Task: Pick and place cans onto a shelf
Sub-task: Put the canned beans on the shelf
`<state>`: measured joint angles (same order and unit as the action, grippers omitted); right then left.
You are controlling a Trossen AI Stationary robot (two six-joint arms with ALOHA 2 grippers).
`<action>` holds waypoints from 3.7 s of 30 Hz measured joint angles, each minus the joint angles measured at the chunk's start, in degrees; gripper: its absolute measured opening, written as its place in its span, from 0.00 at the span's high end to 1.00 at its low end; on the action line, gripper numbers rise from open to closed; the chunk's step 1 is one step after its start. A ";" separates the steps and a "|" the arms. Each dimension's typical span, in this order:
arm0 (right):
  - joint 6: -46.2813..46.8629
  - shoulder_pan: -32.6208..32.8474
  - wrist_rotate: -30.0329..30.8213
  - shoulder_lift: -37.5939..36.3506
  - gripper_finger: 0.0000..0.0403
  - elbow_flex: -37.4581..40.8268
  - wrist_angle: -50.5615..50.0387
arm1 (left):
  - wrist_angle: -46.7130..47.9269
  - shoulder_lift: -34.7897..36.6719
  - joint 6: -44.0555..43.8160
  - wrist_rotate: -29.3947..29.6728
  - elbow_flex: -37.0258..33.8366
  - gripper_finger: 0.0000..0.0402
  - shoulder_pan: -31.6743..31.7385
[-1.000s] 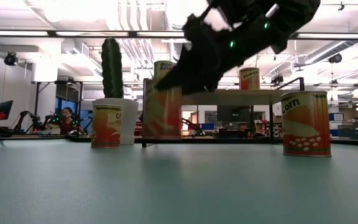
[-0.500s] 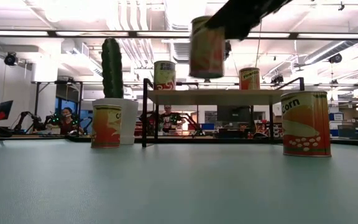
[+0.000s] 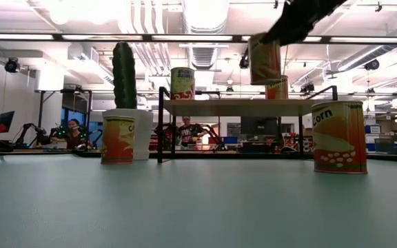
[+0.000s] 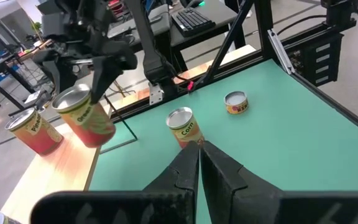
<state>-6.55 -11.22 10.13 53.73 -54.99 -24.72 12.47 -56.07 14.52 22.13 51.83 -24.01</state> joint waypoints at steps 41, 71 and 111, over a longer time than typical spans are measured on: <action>0.14 -17.07 -4.61 1.10 0.23 2.88 1.63 | 0.03 0.00 0.99 0.00 0.00 1.00 0.02; 0.58 -17.07 -4.04 -0.70 0.15 1.78 0.96 | 0.08 0.02 1.49 -0.01 0.07 1.00 0.00; 4.96 -6.62 4.00 -2.18 0.98 -1.61 -12.73 | 0.55 0.04 1.75 -0.02 0.52 1.00 0.00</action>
<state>-1.59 -17.84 14.13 51.55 -56.60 -37.45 13.02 -56.03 16.27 22.11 52.36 -24.01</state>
